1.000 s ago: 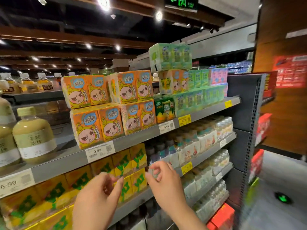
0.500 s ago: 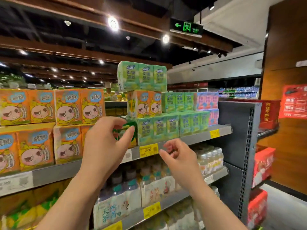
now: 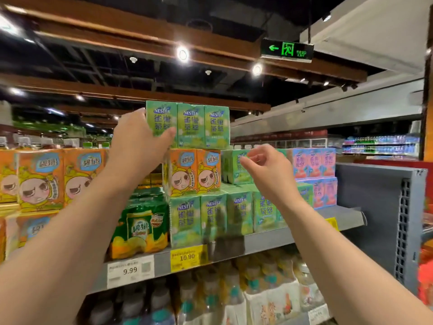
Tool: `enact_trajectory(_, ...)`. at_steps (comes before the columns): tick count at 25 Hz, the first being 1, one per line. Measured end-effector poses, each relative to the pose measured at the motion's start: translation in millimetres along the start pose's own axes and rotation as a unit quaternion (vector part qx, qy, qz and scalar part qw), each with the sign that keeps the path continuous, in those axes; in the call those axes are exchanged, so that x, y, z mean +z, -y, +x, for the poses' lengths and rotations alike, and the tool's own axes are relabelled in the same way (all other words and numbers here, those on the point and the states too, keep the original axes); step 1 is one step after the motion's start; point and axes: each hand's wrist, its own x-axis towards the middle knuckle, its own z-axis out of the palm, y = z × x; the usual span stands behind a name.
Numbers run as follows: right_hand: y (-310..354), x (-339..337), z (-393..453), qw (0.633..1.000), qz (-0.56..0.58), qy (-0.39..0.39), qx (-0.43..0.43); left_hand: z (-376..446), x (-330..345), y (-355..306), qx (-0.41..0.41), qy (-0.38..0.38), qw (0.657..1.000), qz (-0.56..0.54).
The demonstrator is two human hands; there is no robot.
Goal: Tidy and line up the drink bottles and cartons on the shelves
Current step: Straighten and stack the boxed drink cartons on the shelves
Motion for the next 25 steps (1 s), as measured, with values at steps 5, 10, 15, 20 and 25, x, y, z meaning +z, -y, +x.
enact_trajectory(5,2.8,28.0,75.2,0.999,0.03,0.018,-0.024,42.8,28.7,24.9,-0.067,0.009,0.997,0.029)
enact_trajectory(10,9.3,54.7,126.3,0.993,0.074,0.09,-0.024,65.6,43.3,42.5,-0.062,0.012,0.997,0.052)
enact_trajectory(15,-2.0,71.5,139.3,0.988,0.113,0.075,-0.074,69.2,48.8,43.1,-0.016,-0.046,0.995,0.082)
enact_trajectory(20,-13.6,73.5,142.1,0.975,0.172,0.052,-0.127,57.8,53.2,38.7,0.053,-0.136,0.988,0.041)
enact_trajectory(25,-30.3,48.8,145.2,0.948,0.266,0.007,-0.176,49.2,68.1,11.1,0.121,-0.191,0.974,-0.018)
